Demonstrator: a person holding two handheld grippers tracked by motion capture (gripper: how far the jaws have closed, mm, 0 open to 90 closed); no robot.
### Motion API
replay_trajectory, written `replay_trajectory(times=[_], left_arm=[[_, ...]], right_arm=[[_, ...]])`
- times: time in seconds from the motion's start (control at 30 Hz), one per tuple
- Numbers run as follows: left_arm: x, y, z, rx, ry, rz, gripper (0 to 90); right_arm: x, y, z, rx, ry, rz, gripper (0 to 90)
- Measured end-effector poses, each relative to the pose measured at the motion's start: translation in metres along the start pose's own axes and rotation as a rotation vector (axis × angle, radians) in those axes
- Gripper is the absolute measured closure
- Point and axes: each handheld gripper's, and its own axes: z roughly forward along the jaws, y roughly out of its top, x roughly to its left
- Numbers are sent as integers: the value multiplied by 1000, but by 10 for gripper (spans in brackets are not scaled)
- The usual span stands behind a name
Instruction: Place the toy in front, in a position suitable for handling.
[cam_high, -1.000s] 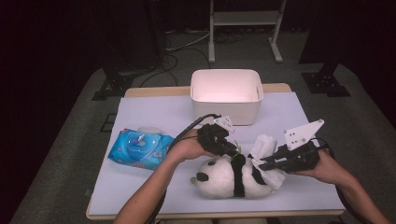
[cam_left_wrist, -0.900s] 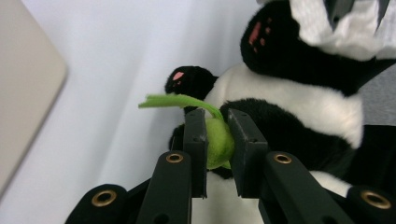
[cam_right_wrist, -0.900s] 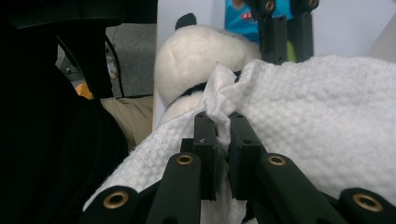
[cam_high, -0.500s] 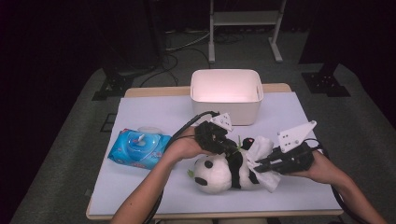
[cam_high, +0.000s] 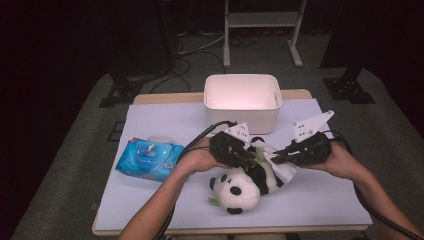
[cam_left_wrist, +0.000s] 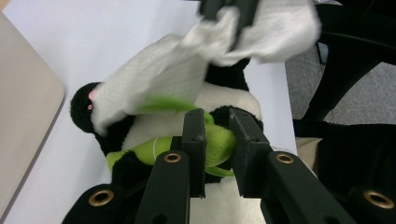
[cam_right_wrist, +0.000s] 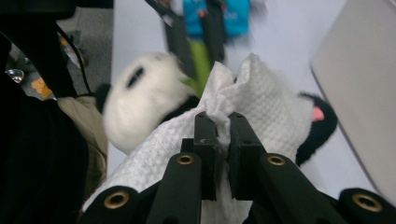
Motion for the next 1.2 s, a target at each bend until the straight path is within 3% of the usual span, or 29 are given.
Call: replay_trajectory(times=[0.17,0.4,0.47,0.57,0.67,0.83,1.03,1.2], left_arm=[[1,2,-1,1,12,9,775],[-1,7,0,7,11,29,777],[-2,8,-1,7,29,32,777],[-3,7,0,18,10,31,775],[-6,4,2,20,-10,29,766],[-12,-3,2,24,-59,33,723],[-14,-11,-1,8,-73,3,672],[-14,-17,-8,-26,-68,-17,612]], right_arm=[[-3,-12,7,19,54,42,828],[12,-16,14,40,134,41,830],[15,-16,17,50,153,39,831],[22,-14,24,61,189,26,831],[24,-11,29,76,175,5,831],[11,-12,34,81,96,26,831],[8,-23,40,89,110,46,833],[2,-37,35,84,111,94,833]])
